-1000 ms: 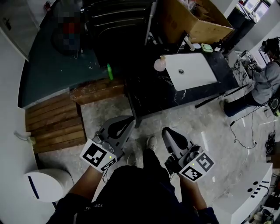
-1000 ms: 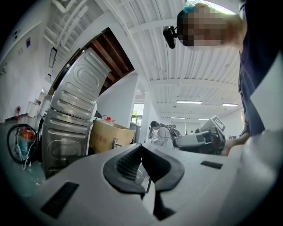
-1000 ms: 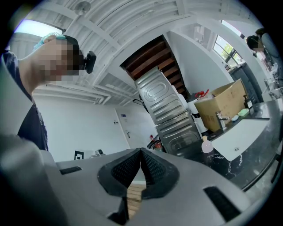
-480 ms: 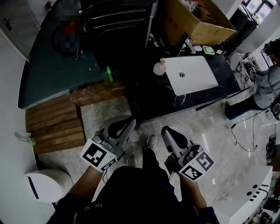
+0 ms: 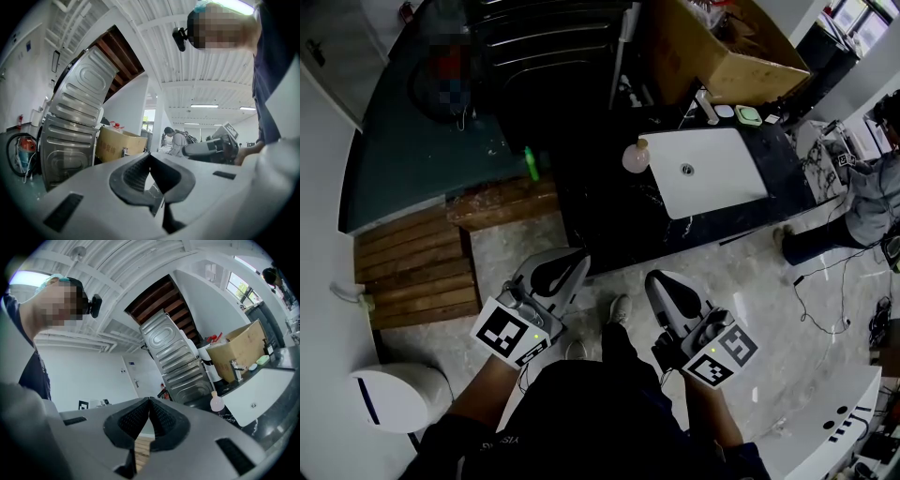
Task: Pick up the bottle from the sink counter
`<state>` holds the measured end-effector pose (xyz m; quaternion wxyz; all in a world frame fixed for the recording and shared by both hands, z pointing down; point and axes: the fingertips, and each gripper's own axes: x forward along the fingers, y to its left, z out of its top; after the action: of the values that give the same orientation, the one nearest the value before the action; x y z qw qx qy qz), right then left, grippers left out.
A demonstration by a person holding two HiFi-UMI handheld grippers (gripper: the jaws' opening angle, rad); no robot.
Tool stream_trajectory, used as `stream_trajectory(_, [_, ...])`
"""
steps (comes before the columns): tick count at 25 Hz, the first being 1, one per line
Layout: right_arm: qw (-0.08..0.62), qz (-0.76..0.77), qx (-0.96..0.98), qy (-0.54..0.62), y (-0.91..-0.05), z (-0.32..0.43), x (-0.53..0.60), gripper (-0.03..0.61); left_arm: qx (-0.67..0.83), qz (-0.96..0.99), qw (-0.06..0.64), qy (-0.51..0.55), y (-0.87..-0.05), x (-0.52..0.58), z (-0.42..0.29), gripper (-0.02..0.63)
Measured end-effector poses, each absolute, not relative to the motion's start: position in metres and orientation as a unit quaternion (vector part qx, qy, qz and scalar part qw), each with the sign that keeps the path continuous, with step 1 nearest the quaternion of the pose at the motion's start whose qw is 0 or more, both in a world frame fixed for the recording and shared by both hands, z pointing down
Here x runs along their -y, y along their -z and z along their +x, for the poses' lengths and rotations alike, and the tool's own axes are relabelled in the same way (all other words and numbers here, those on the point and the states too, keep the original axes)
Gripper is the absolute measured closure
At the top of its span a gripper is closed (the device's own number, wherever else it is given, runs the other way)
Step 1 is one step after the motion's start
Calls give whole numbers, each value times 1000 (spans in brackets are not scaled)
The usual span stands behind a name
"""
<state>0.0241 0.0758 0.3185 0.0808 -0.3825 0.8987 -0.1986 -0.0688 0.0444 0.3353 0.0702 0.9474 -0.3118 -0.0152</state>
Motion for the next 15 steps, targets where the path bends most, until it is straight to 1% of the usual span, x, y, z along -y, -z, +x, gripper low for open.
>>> stream_trajectory(15, [79,-362,-905,210,-320,75,-7,552,330,941,72,4,-335,23,-17,606])
